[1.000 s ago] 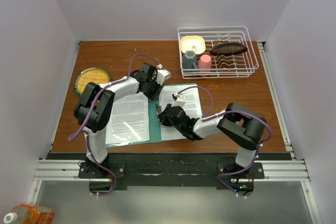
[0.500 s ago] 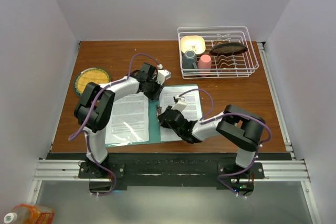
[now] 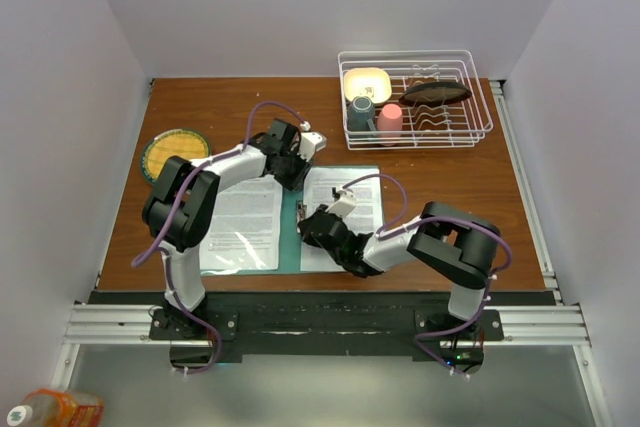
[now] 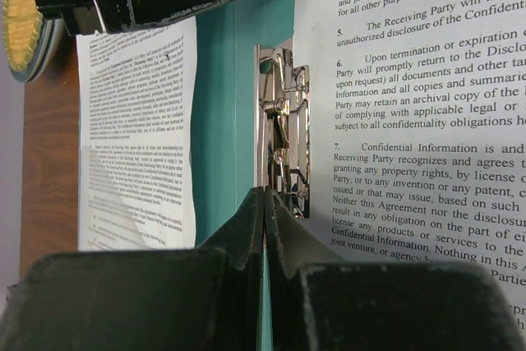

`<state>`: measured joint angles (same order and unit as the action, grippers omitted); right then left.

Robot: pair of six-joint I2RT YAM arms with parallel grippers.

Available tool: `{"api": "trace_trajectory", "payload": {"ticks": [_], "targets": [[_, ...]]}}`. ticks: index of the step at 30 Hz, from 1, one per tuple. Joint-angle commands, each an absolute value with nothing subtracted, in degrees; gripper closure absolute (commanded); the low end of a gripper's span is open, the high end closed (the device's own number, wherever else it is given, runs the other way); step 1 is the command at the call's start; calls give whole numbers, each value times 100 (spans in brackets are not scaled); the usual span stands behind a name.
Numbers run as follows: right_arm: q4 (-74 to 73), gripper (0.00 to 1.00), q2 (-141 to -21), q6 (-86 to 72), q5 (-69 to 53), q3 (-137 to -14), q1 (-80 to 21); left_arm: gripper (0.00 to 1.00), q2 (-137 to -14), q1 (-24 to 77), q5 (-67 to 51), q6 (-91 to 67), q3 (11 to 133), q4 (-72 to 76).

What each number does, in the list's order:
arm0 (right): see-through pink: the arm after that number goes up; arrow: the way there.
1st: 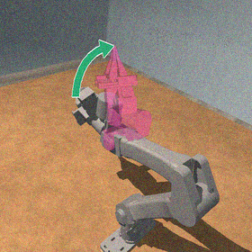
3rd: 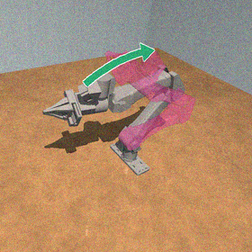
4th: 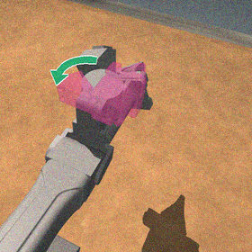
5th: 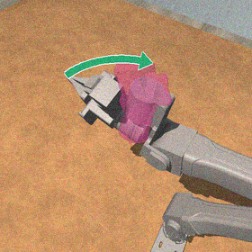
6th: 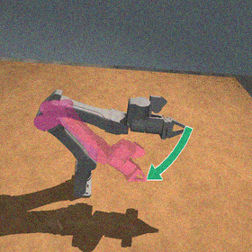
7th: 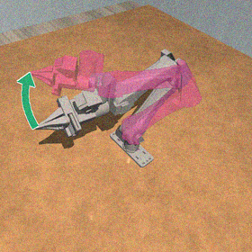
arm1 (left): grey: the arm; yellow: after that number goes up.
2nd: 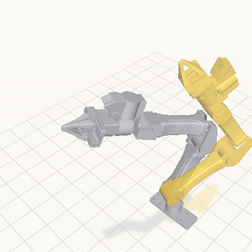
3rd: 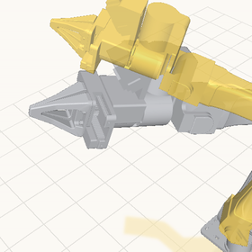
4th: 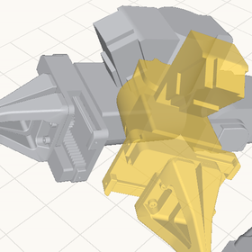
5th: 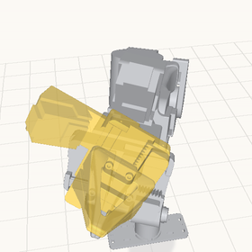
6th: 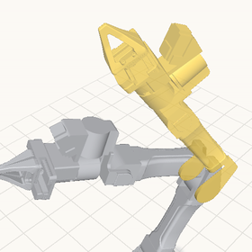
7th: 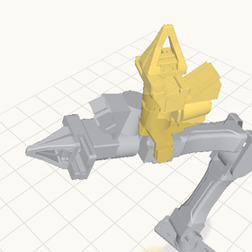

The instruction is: Put the files into the folder

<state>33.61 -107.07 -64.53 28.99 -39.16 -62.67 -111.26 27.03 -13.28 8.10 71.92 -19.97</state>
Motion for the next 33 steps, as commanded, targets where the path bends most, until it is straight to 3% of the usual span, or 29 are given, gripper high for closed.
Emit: {"api": "trace_trajectory", "payload": {"ticks": [1,25,33], "targets": [[-685,100,-11435,-6126,2417,-3357,-6636,70,-11426,2689,-1266,835,7216,-2215],[-2057,97,-11733,-6504,3094,-4175,-7444,71,-11479,2698,-1371,852,7181,-2215],[-1986,98,-11777,-6530,2997,-4140,-7444,70,-10540,2716,-1660,984,7154,-2601]]}}
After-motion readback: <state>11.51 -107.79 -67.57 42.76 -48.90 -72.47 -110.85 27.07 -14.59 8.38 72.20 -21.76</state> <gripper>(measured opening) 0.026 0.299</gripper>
